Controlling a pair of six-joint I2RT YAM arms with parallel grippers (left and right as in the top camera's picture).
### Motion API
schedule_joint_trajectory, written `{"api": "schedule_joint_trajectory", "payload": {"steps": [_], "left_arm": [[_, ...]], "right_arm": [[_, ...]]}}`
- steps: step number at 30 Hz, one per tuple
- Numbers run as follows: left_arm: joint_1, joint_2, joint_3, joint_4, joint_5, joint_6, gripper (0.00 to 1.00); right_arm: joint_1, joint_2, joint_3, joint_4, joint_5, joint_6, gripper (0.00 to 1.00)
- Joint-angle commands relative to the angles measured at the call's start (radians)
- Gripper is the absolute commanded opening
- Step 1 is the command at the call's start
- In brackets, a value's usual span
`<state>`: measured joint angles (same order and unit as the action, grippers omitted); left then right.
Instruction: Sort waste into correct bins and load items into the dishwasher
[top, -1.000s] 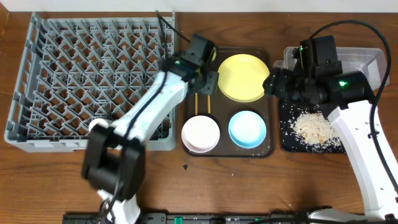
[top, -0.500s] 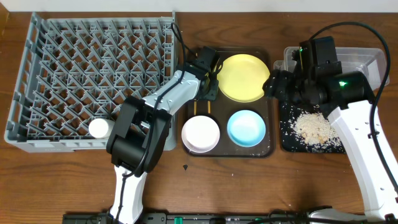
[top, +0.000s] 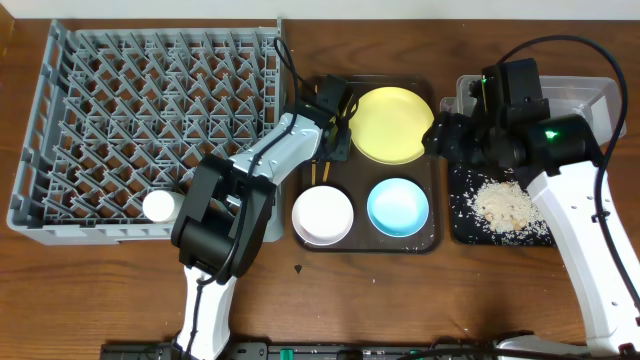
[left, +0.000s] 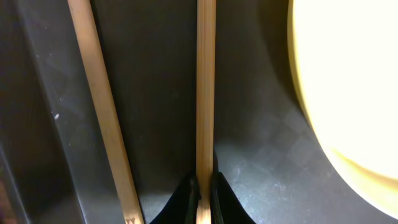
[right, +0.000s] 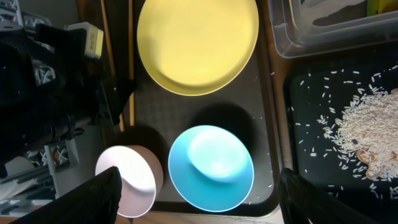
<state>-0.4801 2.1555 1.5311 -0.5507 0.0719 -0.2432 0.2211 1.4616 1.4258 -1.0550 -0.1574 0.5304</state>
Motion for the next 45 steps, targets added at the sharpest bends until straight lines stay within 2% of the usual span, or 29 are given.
{"api": "schedule_joint_trajectory", "payload": {"steps": [1, 9, 13, 16, 26, 29, 30, 35, 40, 45], "left_arm": [[0.004, -0.034, 0.032, -0.035, -0.002, -0.005, 0.08], [0.049, -0.283, 0.086, -0.12, -0.008, 0.003, 0.08], [0.086, -0.368, 0.086, -0.229, -0.128, 0.006, 0.08], [0.128, -0.367, 0.076, -0.303, -0.222, 0.006, 0.08], [0.205, -0.274, 0.004, -0.316, -0.166, 0.032, 0.09], [0.204, -0.276, 0.006, -0.32, -0.164, 0.032, 0.17], [0.204, -0.281, 0.01, -0.322, -0.153, 0.032, 0.26], [0.204, -0.348, 0.05, -0.338, -0.045, 0.031, 0.48], [0.177, -0.415, 0.054, -0.308, 0.018, 0.033, 0.49], [0.094, -0.381, 0.032, -0.261, 0.006, 0.119, 0.49]], "right_arm": [[-0.01, -0.009, 0.012, -0.005, -0.001, -0.005, 0.78], [-0.01, -0.009, 0.012, -0.005, -0.001, -0.005, 0.78], [-0.01, -0.009, 0.012, -0.012, -0.002, -0.005, 0.78], [-0.011, -0.009, 0.012, -0.015, -0.001, -0.016, 0.78], [-0.011, -0.009, 0.012, -0.011, -0.002, -0.015, 0.79], [-0.01, -0.009, 0.012, -0.012, -0.002, -0.015, 0.79], [-0.01, -0.009, 0.012, -0.012, -0.002, -0.016, 0.79], [-0.011, -0.009, 0.012, -0.011, -0.001, -0.015, 0.79], [-0.011, -0.009, 0.012, -0.011, -0.001, -0.016, 0.79], [-0.011, -0.009, 0.012, -0.011, -0.001, -0.016, 0.79]]}}
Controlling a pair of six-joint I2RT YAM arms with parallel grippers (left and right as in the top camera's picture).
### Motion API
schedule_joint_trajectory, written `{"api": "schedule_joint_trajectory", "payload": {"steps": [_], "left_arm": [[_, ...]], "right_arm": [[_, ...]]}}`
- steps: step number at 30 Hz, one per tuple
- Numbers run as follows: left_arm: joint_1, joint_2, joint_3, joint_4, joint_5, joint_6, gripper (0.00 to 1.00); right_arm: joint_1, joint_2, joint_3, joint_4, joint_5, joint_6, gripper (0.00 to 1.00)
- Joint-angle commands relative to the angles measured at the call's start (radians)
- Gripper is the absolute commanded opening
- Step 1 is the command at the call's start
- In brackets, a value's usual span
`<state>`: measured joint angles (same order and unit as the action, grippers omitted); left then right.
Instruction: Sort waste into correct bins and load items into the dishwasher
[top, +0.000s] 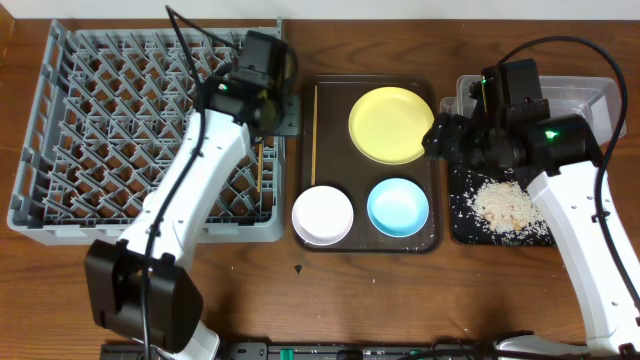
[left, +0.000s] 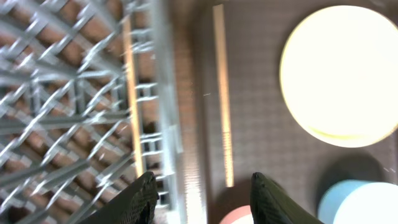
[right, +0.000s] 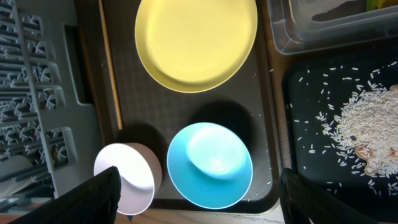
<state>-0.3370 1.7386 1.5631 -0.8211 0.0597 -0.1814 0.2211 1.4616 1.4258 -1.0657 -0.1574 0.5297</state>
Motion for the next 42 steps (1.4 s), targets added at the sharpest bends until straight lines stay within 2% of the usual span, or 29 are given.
{"api": "schedule_joint_trajectory", "payload": {"steps": [1, 6, 15, 23, 26, 32, 36, 42], "left_arm": [[-0.064, 0.051, -0.001, 0.016, 0.006, 0.058, 0.49], [-0.126, 0.165, -0.002, 0.08, -0.092, 0.058, 0.49], [-0.131, 0.368, -0.002, 0.236, -0.111, 0.057, 0.48], [-0.131, 0.451, -0.002, 0.262, -0.184, 0.057, 0.47], [-0.131, 0.459, -0.002, 0.262, -0.172, 0.049, 0.38], [-0.131, 0.46, -0.002, 0.257, -0.05, 0.049, 0.2], [-0.131, 0.459, -0.002, 0.247, -0.041, 0.049, 0.1], [-0.131, 0.403, 0.025, 0.213, -0.041, 0.037, 0.08]], "right_arm": [[-0.011, -0.009, 0.012, -0.001, -0.001, -0.015, 0.79], [-0.01, -0.009, 0.012, -0.001, -0.001, -0.014, 0.79], [-0.01, -0.009, 0.012, -0.001, -0.013, -0.014, 0.79], [-0.01, -0.009, 0.012, -0.002, -0.013, -0.014, 0.8], [-0.01, -0.009, 0.012, -0.002, -0.013, -0.014, 0.79], [-0.01, -0.009, 0.012, -0.002, -0.013, -0.014, 0.79], [-0.01, -0.009, 0.012, -0.003, -0.013, -0.014, 0.79], [-0.01, -0.009, 0.012, -0.009, -0.013, -0.014, 0.79]]}}
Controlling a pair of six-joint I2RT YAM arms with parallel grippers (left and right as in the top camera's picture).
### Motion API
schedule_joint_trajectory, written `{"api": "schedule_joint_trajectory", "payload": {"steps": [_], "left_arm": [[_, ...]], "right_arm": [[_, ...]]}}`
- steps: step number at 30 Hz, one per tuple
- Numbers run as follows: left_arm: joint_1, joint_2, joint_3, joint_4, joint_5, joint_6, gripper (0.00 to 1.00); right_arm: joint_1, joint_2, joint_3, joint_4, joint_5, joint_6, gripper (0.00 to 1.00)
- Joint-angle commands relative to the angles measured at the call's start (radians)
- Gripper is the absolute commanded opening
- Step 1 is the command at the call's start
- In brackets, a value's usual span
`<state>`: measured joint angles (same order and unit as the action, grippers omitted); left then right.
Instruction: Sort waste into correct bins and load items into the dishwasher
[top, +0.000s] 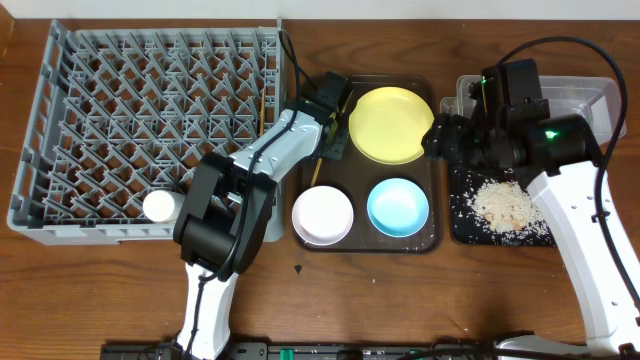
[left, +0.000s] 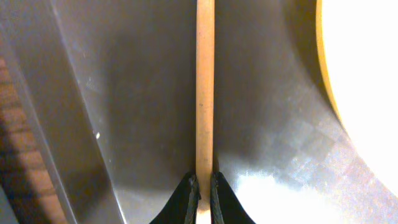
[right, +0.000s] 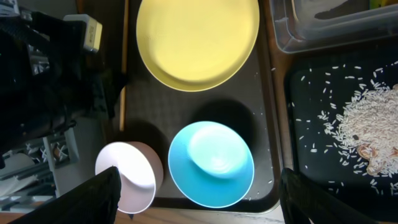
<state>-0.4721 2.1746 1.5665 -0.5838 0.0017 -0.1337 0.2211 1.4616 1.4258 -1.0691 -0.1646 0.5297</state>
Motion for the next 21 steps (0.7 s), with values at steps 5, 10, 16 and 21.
{"api": "schedule_joint_trajectory", "payload": {"steps": [5, 10, 16, 21], "left_arm": [[0.004, -0.189, 0.045, -0.069, 0.017, -0.01, 0.08], [0.014, -0.359, 0.045, -0.163, -0.015, -0.01, 0.08], [0.074, -0.407, 0.035, -0.307, -0.139, -0.01, 0.12], [0.156, -0.369, -0.022, -0.3, -0.13, -0.024, 0.12]], "right_arm": [[-0.01, -0.009, 0.012, -0.005, -0.005, -0.014, 0.79], [-0.01, -0.009, 0.012, -0.005, -0.005, -0.014, 0.79], [-0.01, -0.009, 0.012, -0.005, -0.005, -0.014, 0.79], [-0.01, -0.009, 0.012, -0.005, -0.005, -0.014, 0.79]]}}
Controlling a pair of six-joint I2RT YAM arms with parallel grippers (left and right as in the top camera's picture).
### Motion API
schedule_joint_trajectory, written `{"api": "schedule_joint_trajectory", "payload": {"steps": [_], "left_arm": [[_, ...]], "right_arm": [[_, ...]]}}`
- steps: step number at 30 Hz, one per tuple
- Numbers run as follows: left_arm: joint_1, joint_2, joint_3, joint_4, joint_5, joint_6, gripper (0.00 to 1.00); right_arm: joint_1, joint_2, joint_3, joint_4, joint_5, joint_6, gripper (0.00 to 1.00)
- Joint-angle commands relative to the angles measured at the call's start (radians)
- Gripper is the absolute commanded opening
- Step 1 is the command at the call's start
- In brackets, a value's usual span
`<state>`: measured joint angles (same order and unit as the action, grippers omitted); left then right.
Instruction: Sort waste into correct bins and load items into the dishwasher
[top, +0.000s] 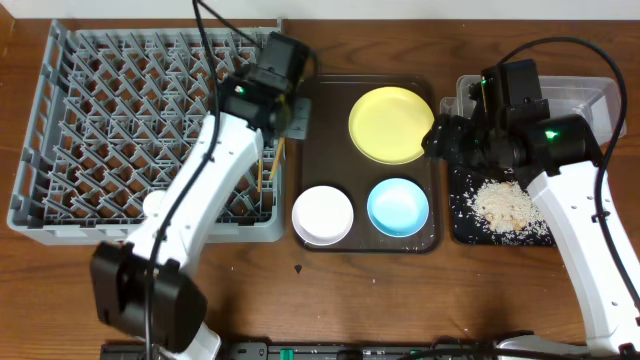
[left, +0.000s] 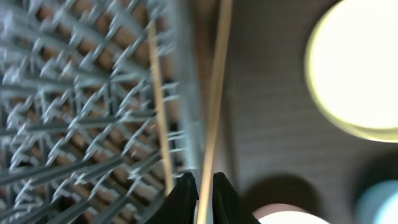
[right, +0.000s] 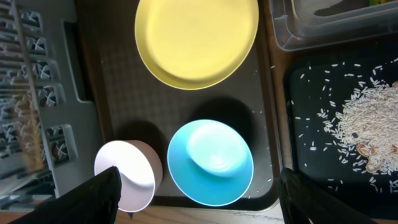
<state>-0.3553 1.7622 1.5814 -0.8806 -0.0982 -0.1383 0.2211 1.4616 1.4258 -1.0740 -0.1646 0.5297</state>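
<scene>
My left gripper (left: 203, 186) is shut on a wooden chopstick (left: 214, 93), held over the right edge of the grey dishwasher rack (top: 100, 110). A second chopstick (left: 158, 106) lies inside the rack near that edge. On the dark tray (top: 330, 100) sit a yellow plate (top: 391, 124), a white bowl (top: 322, 215) and a blue bowl (top: 398, 207). My right gripper (right: 199, 196) hangs wide open high above the tray, holding nothing.
A black tray with spilled rice (top: 500, 205) lies right of the dish tray. Behind it stands a clear plastic bin (top: 590, 95). The left arm (top: 200, 200) stretches diagonally over the rack's near right corner. Bare wooden table (top: 400, 300) runs along the front.
The left gripper, then shut on the last chopstick lying on the tray's left strip, now holds it lifted over the rack's right edge. The tray's left strip is bare. The right arm has not moved.
Two chopsticks lay on the tray, my left gripper shut on one. Then that gripper was open over the rack, one chopstick in the rack and one left on the tray. It then gripped the second, which now hangs over the rack edge.
</scene>
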Motion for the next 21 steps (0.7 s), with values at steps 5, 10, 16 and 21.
{"api": "schedule_joint_trajectory", "payload": {"steps": [5, 10, 16, 21], "left_arm": [[0.098, 0.071, -0.043, -0.003, 0.051, -0.02, 0.12], [0.103, 0.064, -0.043, -0.002, 0.141, -0.018, 0.12], [0.029, 0.046, -0.042, 0.008, 0.181, 0.009, 0.24], [-0.075, 0.04, -0.041, 0.025, 0.188, 0.116, 0.34]], "right_arm": [[-0.01, -0.009, 0.012, 0.0, -0.005, -0.014, 0.79], [-0.01, -0.009, 0.012, 0.0, -0.005, -0.014, 0.79], [-0.01, -0.009, 0.012, 0.0, -0.005, -0.014, 0.79], [-0.01, -0.009, 0.012, -0.001, -0.005, -0.014, 0.79]]}}
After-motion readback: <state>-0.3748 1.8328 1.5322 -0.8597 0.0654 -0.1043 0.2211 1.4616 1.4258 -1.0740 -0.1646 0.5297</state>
